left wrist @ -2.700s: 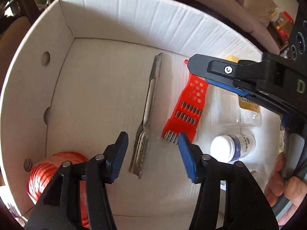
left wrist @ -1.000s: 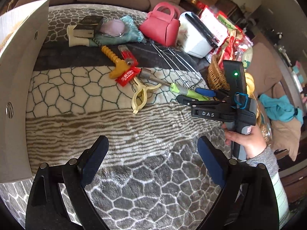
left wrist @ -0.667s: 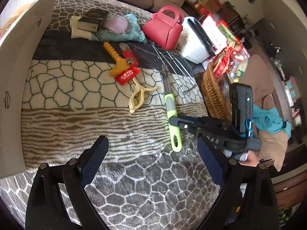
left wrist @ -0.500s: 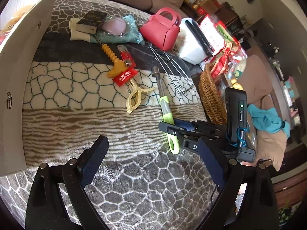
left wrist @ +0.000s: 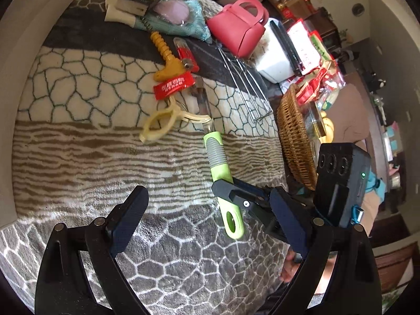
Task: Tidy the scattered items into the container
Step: 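Grasp the green-handled corer with the right gripper and lift it, then carry the green-handled corer into the box and open the right gripper, then withdraw the right gripper from the box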
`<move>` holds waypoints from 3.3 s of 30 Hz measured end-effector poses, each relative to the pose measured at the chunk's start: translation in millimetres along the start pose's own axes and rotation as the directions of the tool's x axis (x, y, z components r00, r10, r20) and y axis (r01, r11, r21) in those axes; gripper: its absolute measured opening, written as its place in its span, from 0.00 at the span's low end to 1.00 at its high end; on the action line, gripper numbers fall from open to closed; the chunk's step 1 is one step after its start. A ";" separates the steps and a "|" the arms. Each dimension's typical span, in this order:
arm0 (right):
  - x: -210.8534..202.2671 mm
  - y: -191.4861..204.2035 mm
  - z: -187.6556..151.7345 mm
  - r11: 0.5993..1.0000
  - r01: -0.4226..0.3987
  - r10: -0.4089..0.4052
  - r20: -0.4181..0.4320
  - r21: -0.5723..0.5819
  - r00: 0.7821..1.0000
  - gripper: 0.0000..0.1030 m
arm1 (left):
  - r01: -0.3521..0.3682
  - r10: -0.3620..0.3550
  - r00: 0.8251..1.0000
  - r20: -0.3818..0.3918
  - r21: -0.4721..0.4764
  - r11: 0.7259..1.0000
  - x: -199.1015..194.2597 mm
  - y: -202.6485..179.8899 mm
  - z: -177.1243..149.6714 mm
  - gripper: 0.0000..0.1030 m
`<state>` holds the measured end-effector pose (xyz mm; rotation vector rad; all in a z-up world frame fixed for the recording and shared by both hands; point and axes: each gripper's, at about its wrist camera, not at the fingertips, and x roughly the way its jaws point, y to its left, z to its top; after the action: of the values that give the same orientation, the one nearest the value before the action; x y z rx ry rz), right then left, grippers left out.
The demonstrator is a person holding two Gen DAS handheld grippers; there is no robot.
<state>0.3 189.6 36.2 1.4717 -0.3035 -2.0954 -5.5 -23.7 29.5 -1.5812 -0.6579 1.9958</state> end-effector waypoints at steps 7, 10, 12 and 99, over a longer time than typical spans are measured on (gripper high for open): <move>7.8 35.9 -33.0 0.969 -0.232 0.232 0.007 0.089 0.973 0.20 | -0.050 0.049 0.997 -0.054 -0.018 0.999 21.6 9.6 -9.0 0.76; 16.7 53.7 -37.6 0.969 -0.238 0.240 -0.016 0.059 0.971 0.20 | -0.060 0.059 0.997 -0.053 -0.017 0.998 19.7 9.0 -10.9 0.31; 18.7 62.0 -36.3 0.971 -0.239 0.239 -0.023 0.032 0.971 0.21 | -0.048 0.047 0.999 -0.014 -0.022 0.999 10.9 8.7 -11.3 0.23; 107.5 424.3 99.2 0.875 0.107 -0.025 0.177 -0.472 0.984 0.88 | -0.497 0.541 0.762 0.355 -0.215 0.841 -355.5 159.6 44.5 0.97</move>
<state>14.3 -231.0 192.1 1.0256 0.2047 -2.1469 6.1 -379.1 195.0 -1.5384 -0.5097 2.8005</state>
